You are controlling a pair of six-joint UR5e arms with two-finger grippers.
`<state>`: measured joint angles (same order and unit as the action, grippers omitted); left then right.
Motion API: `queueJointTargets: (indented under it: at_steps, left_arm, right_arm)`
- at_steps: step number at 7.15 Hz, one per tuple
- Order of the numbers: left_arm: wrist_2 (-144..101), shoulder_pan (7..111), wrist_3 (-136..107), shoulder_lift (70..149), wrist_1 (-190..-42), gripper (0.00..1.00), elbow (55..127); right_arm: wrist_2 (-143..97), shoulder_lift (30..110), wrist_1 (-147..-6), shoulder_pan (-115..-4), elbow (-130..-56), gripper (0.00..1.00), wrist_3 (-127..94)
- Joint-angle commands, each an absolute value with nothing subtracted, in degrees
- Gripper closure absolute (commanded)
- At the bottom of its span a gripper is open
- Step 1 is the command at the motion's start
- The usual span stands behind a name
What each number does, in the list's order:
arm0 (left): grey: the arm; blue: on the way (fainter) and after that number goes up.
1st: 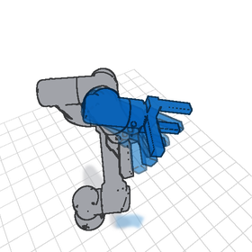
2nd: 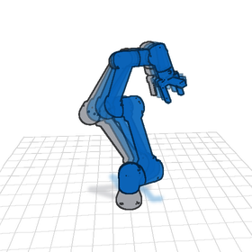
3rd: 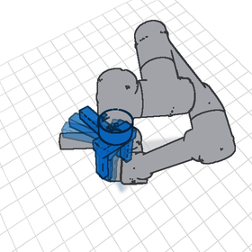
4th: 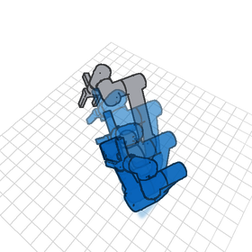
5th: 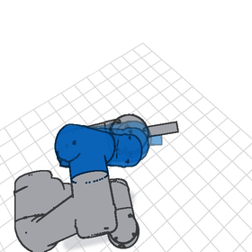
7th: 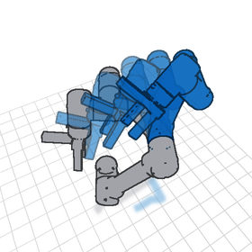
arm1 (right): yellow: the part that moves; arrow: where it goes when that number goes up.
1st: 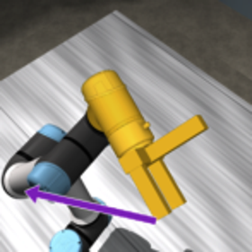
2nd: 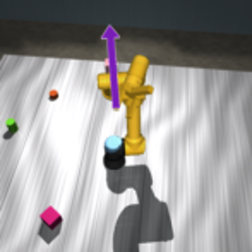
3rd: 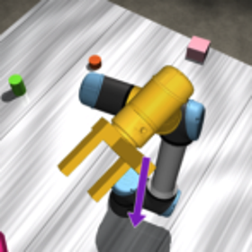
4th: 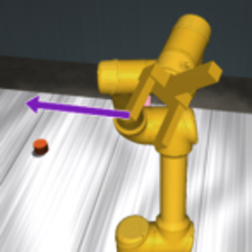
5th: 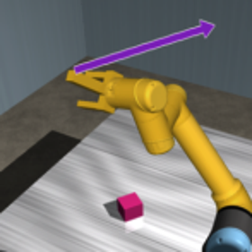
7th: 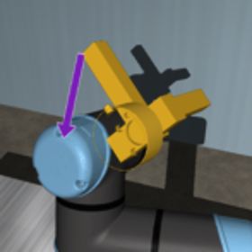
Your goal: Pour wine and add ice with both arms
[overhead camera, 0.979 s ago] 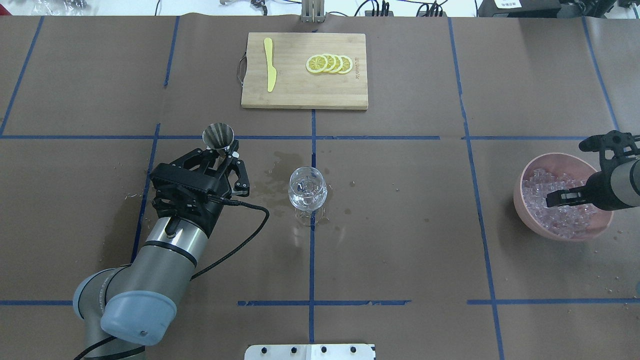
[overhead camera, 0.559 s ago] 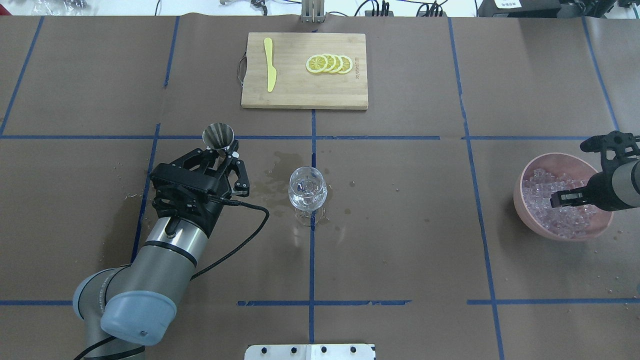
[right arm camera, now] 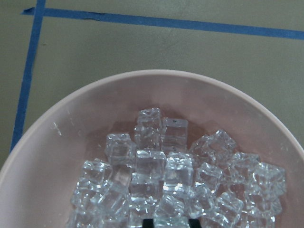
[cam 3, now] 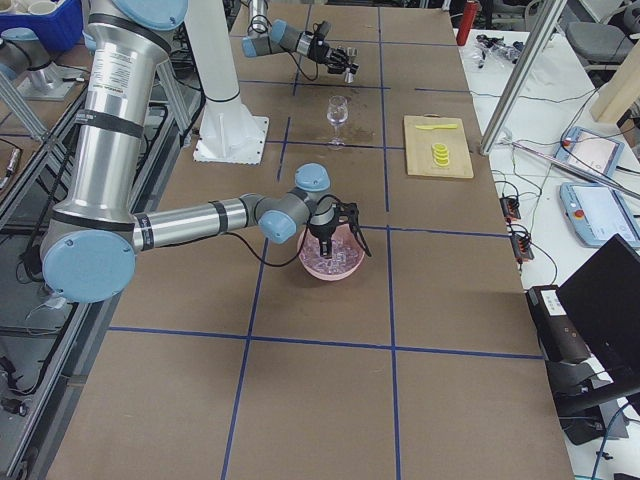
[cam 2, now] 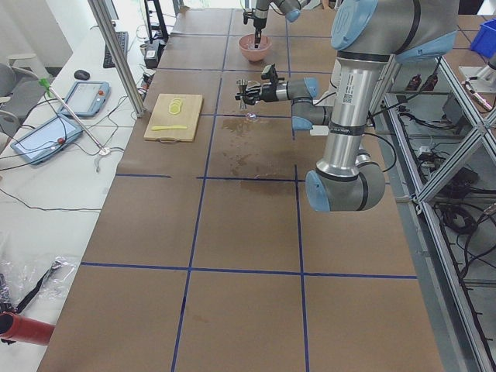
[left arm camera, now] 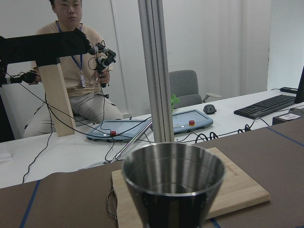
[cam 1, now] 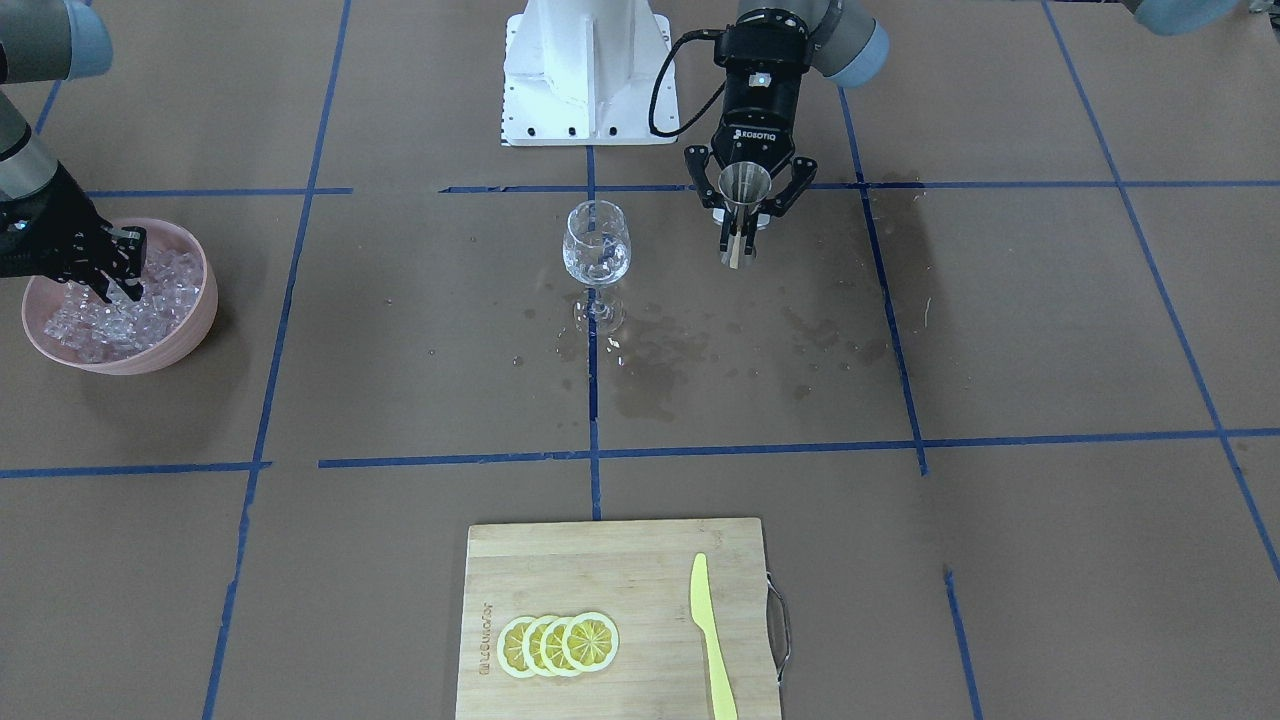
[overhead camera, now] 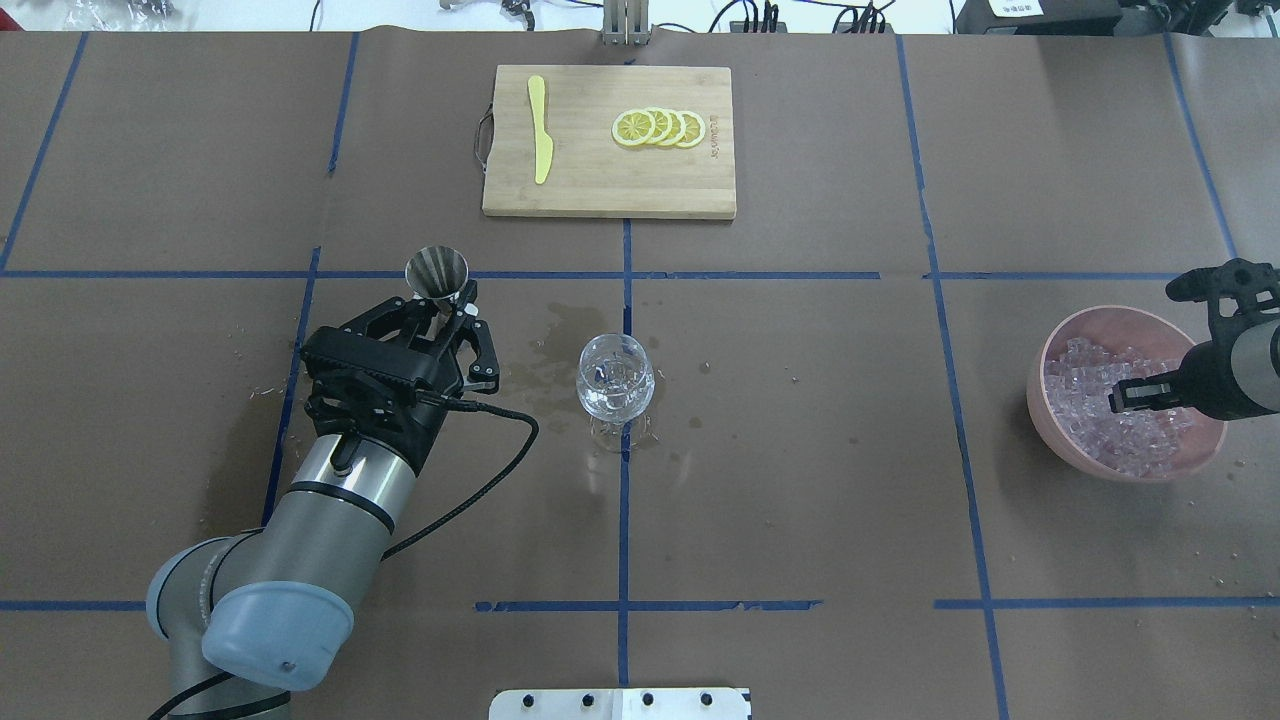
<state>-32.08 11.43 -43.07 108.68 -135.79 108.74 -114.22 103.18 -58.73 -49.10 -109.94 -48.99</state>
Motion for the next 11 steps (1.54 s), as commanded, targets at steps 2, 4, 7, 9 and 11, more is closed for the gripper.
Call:
queueJointTargets:
  at_steps: [2, 4, 7, 9, 11]
  left_arm:
    - [-32.1, 11.4, -46.0, 107.3, -135.8, 1.0, 108.7]
    - [-32.1, 11.3, -50.0, 104.3, -136.0, 1.0, 108.8]
    - [-32.0, 11.4, -53.5, 94.5, -146.6, 1.0, 109.0]
    - [-31.6, 11.3, -56.0, 89.3, -150.9, 1.0, 108.5]
    - [-30.6, 11.3, -61.8, 86.1, -151.0, 1.0, 107.3]
  right_arm:
    - [-114.8, 104.0, -59.2, -52.4, -112.8, 1.0, -48.9]
    - [-117.4, 103.6, -60.3, -55.0, -114.2, 1.0, -49.0]
    - [-119.0, 103.2, -60.4, -56.9, -115.6, 1.0, -49.0]
    - [-121.0, 103.0, -60.3, -59.0, -116.4, 1.0, -49.0]
    - [-121.1, 102.5, -60.3, -59.5, -116.7, 1.0, -49.0]
